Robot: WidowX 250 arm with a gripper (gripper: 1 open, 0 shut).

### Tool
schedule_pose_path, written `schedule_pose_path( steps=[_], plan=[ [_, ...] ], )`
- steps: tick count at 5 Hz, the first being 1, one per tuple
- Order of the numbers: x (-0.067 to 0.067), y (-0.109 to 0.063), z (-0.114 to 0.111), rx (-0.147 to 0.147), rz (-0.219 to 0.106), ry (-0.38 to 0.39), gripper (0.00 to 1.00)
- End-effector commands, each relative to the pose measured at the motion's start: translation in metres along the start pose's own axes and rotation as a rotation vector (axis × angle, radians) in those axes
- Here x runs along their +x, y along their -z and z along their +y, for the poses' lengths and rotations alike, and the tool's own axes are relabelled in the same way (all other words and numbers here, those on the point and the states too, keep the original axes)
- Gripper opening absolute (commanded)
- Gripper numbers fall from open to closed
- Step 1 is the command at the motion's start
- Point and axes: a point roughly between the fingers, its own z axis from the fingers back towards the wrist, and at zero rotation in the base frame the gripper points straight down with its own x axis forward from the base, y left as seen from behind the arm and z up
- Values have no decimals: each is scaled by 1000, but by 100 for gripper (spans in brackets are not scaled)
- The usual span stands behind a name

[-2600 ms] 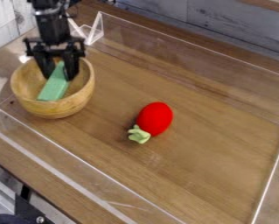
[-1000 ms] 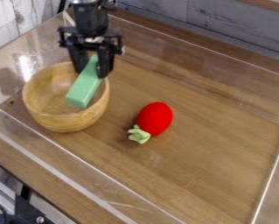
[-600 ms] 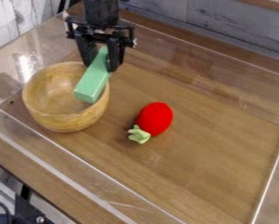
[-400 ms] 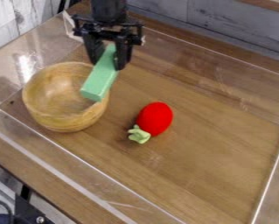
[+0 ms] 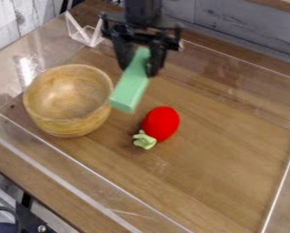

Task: Remove the green block from the brown bowl and put it on the table

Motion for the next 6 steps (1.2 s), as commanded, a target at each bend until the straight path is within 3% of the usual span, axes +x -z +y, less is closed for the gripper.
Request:
schedule_pose_path(
  steps=[1, 4, 6],
  plan=[
    [-6, -13, -30, -7, -75, 13, 0],
    [-44, -26, -65, -2, -136, -91, 0],
    [-47, -6, -87, 3, -195, -117, 0]
  ],
)
